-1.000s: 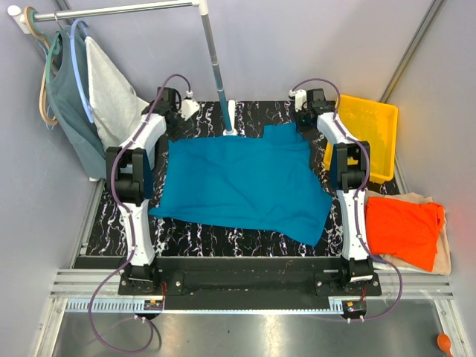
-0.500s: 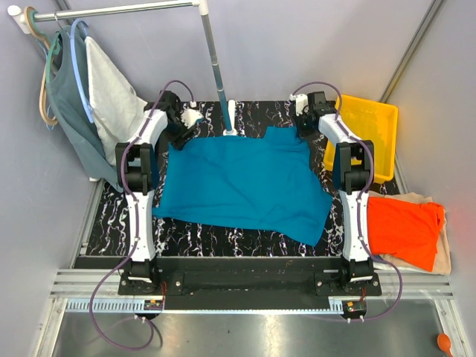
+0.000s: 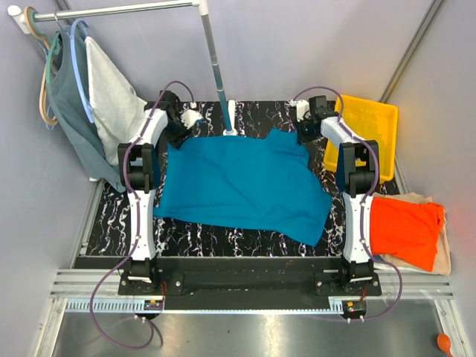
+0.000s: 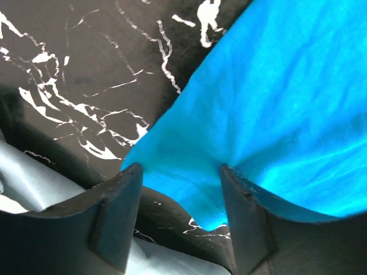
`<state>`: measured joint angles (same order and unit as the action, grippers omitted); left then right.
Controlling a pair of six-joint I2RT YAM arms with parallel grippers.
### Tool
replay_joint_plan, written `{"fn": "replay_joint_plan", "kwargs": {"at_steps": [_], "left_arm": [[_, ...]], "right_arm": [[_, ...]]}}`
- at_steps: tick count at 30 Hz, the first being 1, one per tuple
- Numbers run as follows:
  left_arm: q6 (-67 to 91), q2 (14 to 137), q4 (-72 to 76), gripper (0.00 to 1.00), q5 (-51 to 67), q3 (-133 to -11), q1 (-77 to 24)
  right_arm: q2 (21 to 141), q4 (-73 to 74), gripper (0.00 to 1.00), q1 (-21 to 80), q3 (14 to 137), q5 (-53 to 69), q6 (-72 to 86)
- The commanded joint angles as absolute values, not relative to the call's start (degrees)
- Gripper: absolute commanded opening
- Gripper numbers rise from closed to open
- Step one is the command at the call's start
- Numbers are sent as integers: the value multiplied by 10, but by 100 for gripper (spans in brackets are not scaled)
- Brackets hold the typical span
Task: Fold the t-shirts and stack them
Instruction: Flatten the tshirt out
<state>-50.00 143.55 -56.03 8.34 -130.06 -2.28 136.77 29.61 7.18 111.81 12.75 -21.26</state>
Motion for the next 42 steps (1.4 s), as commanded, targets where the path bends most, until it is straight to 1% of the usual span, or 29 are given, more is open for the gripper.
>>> {"fn": "replay_joint_plan", "kwargs": {"at_steps": [1,2,3,5,6,9,11,12,18,22,27,31,36,39,42], "left_arm": [[-521,1470,-581,51,71,-1318,-16],[-523,1473,-584,47,69,-1317,-16],[-523,1476,-586,37,69,-1315,-16],[-524,1476,-586,28,68,-1309,-16],[-523,1475,-586,21,69,-1307,-16],[-512,1475,-581,12,68,-1307,-16],[-508,1474,-576,1,61,-1308,-17],[-507,1473,-575,0,60,-1307,-18],[-493,1448,-563,0,48,-1303,-32],[-467,1395,-548,0,46,-1293,-44],[-442,1333,-515,0,27,-1262,-61],[-432,1289,-511,0,11,-1260,-72],[-421,1246,-510,0,2,-1250,-78],[-415,1209,-508,0,2,-1227,-80],[-410,1162,-509,0,-16,-1180,-86]], "right_arm": [[1305,302,0,73,1078,130,-235],[1298,301,0,73,1071,129,-237],[1286,300,0,73,1064,128,-239],[1276,294,0,73,1049,126,-243],[1270,294,0,73,1045,125,-244],[1267,291,0,73,1040,120,-250],[1272,291,0,73,1045,116,-250],[1277,291,0,73,1048,114,-251],[1298,292,0,73,1087,92,-251],[1294,301,0,74,1123,91,-246],[1275,308,0,75,1146,90,-247],[1264,323,0,75,1164,85,-251],[1212,327,0,77,1140,83,-254],[1171,332,0,77,1117,79,-257],[1118,349,0,80,1089,79,-255]]}}
